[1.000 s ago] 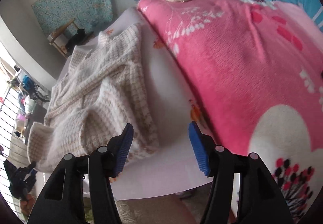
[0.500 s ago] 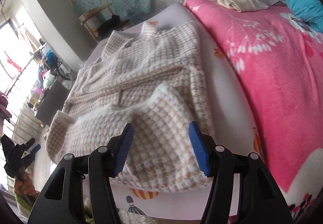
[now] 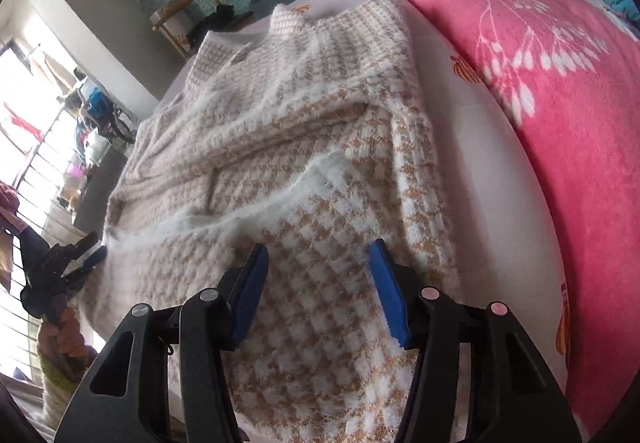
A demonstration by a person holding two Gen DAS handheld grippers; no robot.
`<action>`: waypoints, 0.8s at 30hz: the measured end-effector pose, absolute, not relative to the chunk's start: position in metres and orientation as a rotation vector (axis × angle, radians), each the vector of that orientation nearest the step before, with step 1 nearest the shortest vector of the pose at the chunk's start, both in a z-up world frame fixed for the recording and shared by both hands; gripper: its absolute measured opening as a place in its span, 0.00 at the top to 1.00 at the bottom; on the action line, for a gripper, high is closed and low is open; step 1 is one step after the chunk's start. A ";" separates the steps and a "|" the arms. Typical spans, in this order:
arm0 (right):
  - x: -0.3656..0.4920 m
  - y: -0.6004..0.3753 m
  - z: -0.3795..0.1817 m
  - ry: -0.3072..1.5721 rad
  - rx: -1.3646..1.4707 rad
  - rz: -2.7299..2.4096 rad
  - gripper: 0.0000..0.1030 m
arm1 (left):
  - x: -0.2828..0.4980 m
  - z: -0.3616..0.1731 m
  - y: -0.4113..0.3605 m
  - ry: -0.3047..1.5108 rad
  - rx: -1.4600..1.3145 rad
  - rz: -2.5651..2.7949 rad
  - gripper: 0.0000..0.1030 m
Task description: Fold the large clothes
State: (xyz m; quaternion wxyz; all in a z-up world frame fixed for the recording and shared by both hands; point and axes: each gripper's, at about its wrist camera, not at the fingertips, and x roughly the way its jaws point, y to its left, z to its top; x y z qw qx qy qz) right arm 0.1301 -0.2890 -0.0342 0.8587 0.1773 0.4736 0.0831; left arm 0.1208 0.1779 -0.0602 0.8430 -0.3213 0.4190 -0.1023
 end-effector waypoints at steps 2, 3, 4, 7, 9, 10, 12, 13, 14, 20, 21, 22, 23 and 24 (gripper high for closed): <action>0.125 -0.286 -0.024 0.970 0.366 0.201 0.49 | 0.115 -0.049 0.172 0.864 -0.620 -0.195 0.44; 0.123 -0.283 -0.020 0.965 0.379 0.243 0.49 | 0.111 -0.045 0.167 0.857 -0.601 -0.209 0.43; 0.122 -0.278 -0.017 0.966 0.391 0.291 0.49 | 0.107 -0.041 0.161 0.858 -0.584 -0.244 0.43; 0.120 -0.258 -0.015 1.003 0.377 0.400 0.44 | 0.094 -0.034 0.134 0.882 -0.506 -0.341 0.43; 0.122 -0.248 -0.020 1.032 0.345 0.414 0.44 | 0.088 -0.037 0.116 0.907 -0.457 -0.380 0.43; 0.124 -0.245 -0.025 1.044 0.332 0.405 0.44 | 0.086 -0.040 0.107 0.926 -0.432 -0.373 0.43; 0.126 -0.241 -0.035 1.075 0.324 0.388 0.44 | 0.087 -0.052 0.090 0.985 -0.343 -0.316 0.46; 0.126 -0.240 -0.039 1.081 0.329 0.384 0.45 | 0.087 -0.058 0.085 0.999 -0.298 -0.279 0.51; 0.126 -0.239 -0.041 1.083 0.323 0.379 0.54 | 0.086 -0.061 0.080 0.994 -0.260 -0.248 0.57; 0.117 -0.221 -0.032 1.044 0.201 0.350 0.94 | 0.077 -0.062 0.068 0.950 -0.176 -0.236 0.96; 0.116 -0.220 -0.028 1.031 0.197 0.349 0.95 | 0.076 -0.060 0.068 0.942 -0.171 -0.239 0.97; 0.114 -0.220 -0.024 1.015 0.198 0.346 0.95 | 0.076 -0.057 0.069 0.930 -0.178 -0.240 0.97; 0.113 -0.221 -0.018 0.996 0.202 0.340 0.96 | 0.075 -0.052 0.072 0.912 -0.186 -0.243 0.97; 0.113 -0.224 -0.012 0.977 0.209 0.337 0.96 | 0.075 -0.046 0.074 0.887 -0.186 -0.238 0.98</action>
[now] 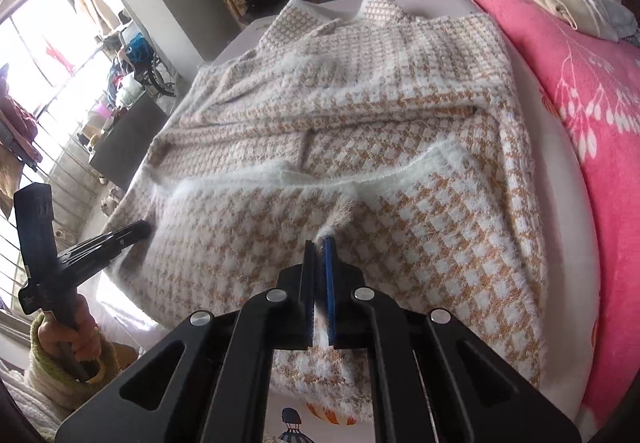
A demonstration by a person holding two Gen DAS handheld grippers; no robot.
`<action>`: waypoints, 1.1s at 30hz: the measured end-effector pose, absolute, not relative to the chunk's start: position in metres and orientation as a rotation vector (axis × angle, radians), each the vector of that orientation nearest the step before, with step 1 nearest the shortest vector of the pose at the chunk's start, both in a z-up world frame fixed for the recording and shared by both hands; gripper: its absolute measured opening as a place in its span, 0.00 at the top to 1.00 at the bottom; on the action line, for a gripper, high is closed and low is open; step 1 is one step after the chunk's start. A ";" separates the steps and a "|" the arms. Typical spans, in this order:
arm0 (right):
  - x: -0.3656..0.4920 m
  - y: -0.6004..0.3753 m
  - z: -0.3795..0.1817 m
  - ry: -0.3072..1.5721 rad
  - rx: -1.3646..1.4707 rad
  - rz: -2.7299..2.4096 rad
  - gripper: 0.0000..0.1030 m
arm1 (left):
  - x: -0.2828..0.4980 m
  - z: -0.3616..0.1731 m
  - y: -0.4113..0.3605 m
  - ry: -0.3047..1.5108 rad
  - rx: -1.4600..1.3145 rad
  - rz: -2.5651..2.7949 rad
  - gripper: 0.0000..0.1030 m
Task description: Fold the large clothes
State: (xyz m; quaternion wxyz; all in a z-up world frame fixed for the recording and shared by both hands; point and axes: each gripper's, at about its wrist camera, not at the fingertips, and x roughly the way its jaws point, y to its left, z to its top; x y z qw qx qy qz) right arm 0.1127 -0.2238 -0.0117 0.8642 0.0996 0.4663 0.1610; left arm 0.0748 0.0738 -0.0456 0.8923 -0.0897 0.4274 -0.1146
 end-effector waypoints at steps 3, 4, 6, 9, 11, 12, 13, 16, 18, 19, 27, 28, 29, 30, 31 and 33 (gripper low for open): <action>0.112 -0.230 0.009 0.912 0.226 0.333 0.96 | 0.077 -0.021 0.075 0.805 -0.180 -0.240 0.98; 0.114 -0.229 0.014 0.895 0.216 0.329 0.96 | 0.079 -0.015 0.075 0.781 -0.173 -0.235 0.98; 0.119 -0.227 0.015 0.880 0.200 0.315 0.96 | 0.084 -0.012 0.072 0.758 -0.156 -0.228 0.98; 0.131 -0.223 -0.006 0.932 0.189 0.284 0.96 | 0.098 -0.031 0.065 0.816 -0.123 -0.202 0.98; 0.139 -0.221 -0.029 0.998 0.181 0.267 0.96 | 0.103 -0.050 0.062 0.866 -0.101 -0.190 0.97; 0.141 -0.221 -0.039 1.030 0.189 0.271 0.96 | 0.104 -0.059 0.062 0.887 -0.106 -0.194 0.96; 0.142 -0.221 -0.046 1.049 0.197 0.270 0.96 | 0.101 -0.060 0.064 0.869 -0.116 -0.197 0.95; 0.139 -0.229 -0.036 1.031 0.234 0.266 0.94 | 0.100 -0.053 0.068 0.874 -0.118 -0.202 0.93; 0.137 -0.236 -0.024 0.991 0.230 0.237 0.86 | 0.095 -0.041 0.071 0.840 -0.120 -0.221 0.90; 0.135 -0.240 -0.020 0.976 0.213 0.205 0.81 | 0.092 -0.034 0.070 0.816 -0.120 -0.238 0.87; 0.138 -0.263 -0.042 1.033 0.155 0.035 0.74 | 0.097 -0.044 0.026 0.899 -0.050 -0.311 0.48; 0.136 -0.261 -0.036 1.021 0.149 0.032 0.73 | 0.099 -0.049 0.020 0.921 -0.014 -0.294 0.47; 0.131 -0.258 -0.029 0.995 0.148 0.056 0.68 | 0.098 -0.053 0.017 0.928 0.006 -0.277 0.43; 0.126 -0.252 -0.021 0.970 0.147 0.099 0.65 | 0.098 -0.054 0.017 0.927 0.012 -0.260 0.40; 0.120 -0.246 -0.013 0.942 0.142 0.149 0.61 | 0.098 -0.055 0.018 0.928 0.004 -0.257 0.40; 0.106 -0.228 -0.002 0.899 0.096 0.248 0.58 | 0.100 -0.056 0.021 0.939 -0.021 -0.255 0.38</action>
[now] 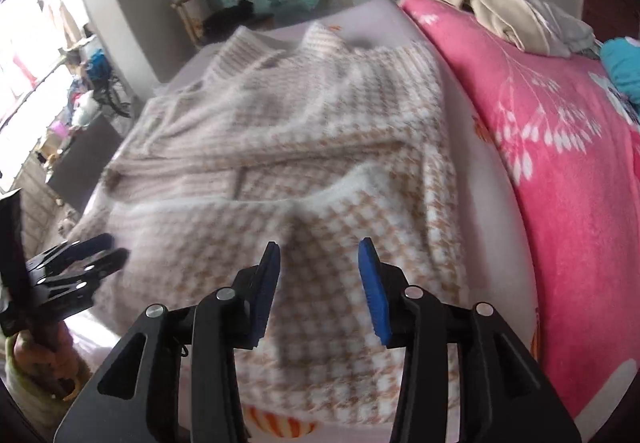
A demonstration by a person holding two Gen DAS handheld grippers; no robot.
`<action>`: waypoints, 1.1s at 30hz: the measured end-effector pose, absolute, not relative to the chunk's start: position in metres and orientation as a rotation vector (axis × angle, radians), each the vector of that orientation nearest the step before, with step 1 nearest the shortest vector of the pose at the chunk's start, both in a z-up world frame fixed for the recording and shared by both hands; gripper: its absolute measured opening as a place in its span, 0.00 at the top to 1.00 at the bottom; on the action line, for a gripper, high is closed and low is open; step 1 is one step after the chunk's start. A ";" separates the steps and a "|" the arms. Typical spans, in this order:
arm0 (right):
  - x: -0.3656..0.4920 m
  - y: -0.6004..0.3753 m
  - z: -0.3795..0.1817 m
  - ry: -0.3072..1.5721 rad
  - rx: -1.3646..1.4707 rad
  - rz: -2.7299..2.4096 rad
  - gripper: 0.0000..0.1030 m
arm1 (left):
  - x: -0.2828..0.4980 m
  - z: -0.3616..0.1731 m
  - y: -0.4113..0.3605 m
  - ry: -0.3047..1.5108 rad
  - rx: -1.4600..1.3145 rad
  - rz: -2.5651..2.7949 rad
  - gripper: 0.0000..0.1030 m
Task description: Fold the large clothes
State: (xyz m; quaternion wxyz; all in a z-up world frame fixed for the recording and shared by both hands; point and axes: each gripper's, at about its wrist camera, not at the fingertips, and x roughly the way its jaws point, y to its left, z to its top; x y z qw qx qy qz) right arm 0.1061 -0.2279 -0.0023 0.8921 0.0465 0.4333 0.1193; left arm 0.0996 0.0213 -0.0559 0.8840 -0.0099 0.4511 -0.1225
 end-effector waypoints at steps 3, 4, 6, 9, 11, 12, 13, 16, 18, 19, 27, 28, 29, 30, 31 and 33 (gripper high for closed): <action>0.091 -0.200 -0.010 0.890 -0.026 0.332 0.58 | 0.100 -0.057 0.022 0.944 -0.025 -0.245 0.37; 0.092 -0.193 -0.022 0.922 -0.068 0.320 0.58 | 0.100 -0.057 0.021 0.945 -0.020 -0.239 0.37; 0.095 -0.187 -0.048 0.983 -0.103 0.286 0.58 | 0.099 -0.057 0.019 0.946 -0.010 -0.233 0.36; 0.090 -0.180 -0.043 0.957 -0.130 0.269 0.57 | 0.100 -0.057 0.015 0.953 0.009 -0.221 0.35; 0.088 -0.181 -0.032 0.947 -0.094 0.293 0.57 | 0.100 -0.057 0.016 0.961 0.007 -0.218 0.35; 0.085 -0.182 -0.025 0.921 -0.076 0.325 0.57 | 0.102 -0.057 0.016 0.965 0.004 -0.219 0.35; 0.080 -0.182 -0.019 0.890 -0.067 0.355 0.57 | 0.102 -0.057 0.016 0.967 0.002 -0.219 0.35; 0.070 -0.171 -0.017 0.847 -0.099 0.426 0.57 | 0.102 -0.057 0.016 0.964 0.005 -0.215 0.34; 0.076 -0.161 -0.038 0.911 -0.148 0.409 0.57 | 0.102 -0.057 0.016 0.961 0.006 -0.213 0.34; 0.079 -0.160 -0.050 0.935 -0.154 0.397 0.57 | 0.102 -0.057 0.016 0.963 0.007 -0.215 0.34; 0.079 -0.167 -0.049 0.935 -0.090 0.407 0.56 | 0.083 -0.041 0.011 0.939 0.068 -0.232 0.25; 0.079 -0.167 -0.049 0.938 -0.085 0.406 0.56 | 0.081 -0.044 0.008 0.950 0.082 -0.234 0.25; 0.080 -0.167 -0.049 0.941 -0.080 0.407 0.56 | 0.080 -0.048 0.006 0.965 0.094 -0.231 0.23; 0.080 -0.168 -0.048 0.946 -0.073 0.407 0.56 | 0.080 -0.053 0.006 0.975 0.100 -0.220 0.19; 0.082 -0.168 -0.047 0.953 -0.068 0.406 0.56 | 0.080 -0.057 0.006 0.984 0.099 -0.208 0.18; 0.083 -0.170 -0.039 0.953 -0.066 0.397 0.56 | 0.082 -0.061 0.010 0.997 0.059 -0.202 0.15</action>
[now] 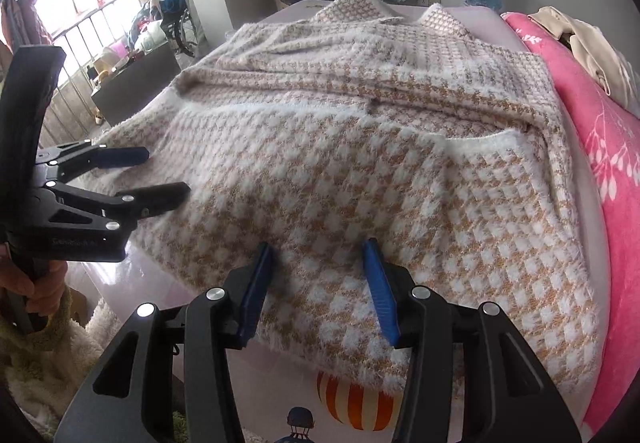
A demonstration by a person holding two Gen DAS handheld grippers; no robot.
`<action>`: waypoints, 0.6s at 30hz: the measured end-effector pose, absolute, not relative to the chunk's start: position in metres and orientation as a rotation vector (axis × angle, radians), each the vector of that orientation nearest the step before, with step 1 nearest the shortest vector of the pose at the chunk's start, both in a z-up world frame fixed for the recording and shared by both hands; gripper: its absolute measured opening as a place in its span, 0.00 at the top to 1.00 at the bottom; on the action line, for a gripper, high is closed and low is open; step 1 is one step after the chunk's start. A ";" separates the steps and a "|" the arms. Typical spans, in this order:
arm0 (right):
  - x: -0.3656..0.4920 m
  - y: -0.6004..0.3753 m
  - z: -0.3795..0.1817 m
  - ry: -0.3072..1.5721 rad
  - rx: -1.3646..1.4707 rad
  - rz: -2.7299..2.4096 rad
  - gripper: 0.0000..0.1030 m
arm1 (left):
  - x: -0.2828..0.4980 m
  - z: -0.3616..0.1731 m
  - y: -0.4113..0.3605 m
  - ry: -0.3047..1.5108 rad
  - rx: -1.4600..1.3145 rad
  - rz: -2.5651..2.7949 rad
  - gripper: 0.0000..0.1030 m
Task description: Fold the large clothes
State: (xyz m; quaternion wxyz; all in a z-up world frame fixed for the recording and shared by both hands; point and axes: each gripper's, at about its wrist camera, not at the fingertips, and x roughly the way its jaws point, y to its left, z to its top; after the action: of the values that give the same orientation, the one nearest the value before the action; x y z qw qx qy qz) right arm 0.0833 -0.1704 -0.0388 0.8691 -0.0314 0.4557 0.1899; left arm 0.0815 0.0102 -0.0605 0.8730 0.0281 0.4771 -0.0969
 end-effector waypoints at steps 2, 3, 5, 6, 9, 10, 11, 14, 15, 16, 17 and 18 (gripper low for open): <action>0.083 -0.177 -0.028 0.919 -0.063 0.366 0.54 | 0.084 -0.062 0.013 1.010 0.030 -0.202 0.14; 0.083 -0.181 -0.022 0.901 -0.050 0.347 0.53 | 0.084 -0.063 0.014 1.010 0.028 -0.199 0.12; 0.087 -0.192 -0.016 0.874 -0.011 0.304 0.50 | 0.083 -0.063 0.013 1.006 0.031 -0.195 0.11; 0.089 -0.196 -0.016 0.871 0.003 0.284 0.49 | 0.084 -0.064 0.013 1.007 0.032 -0.193 0.11; 0.099 -0.203 -0.026 0.900 0.026 0.250 0.48 | 0.085 -0.064 0.012 1.013 0.039 -0.177 0.09; 0.103 -0.202 -0.033 0.924 0.023 0.243 0.48 | 0.085 -0.064 0.011 1.015 0.042 -0.170 0.09; 0.106 -0.200 -0.042 0.960 0.005 0.225 0.45 | 0.085 -0.064 0.011 1.016 0.045 -0.162 0.07; 0.106 -0.197 -0.050 0.965 -0.025 0.202 0.40 | 0.087 -0.064 0.011 1.023 0.045 -0.156 0.07; 0.106 -0.197 -0.050 0.969 -0.030 0.198 0.40 | 0.087 -0.064 0.011 1.025 0.043 -0.154 0.07; 0.107 -0.197 -0.050 0.976 -0.027 0.195 0.38 | 0.088 -0.064 0.011 1.026 0.043 -0.151 0.07; 0.108 -0.199 -0.050 0.985 -0.019 0.196 0.36 | 0.088 -0.064 0.010 1.026 0.042 -0.148 0.07; 0.109 -0.199 -0.049 0.993 -0.014 0.199 0.35 | 0.088 -0.064 0.010 1.026 0.042 -0.147 0.07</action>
State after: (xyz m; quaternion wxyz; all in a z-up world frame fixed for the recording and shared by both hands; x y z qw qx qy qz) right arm 0.1090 -0.1995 -0.0494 0.8744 -0.0068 0.4757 0.0951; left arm 0.0876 0.0103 -0.0639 0.8686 0.0199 0.4901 -0.0701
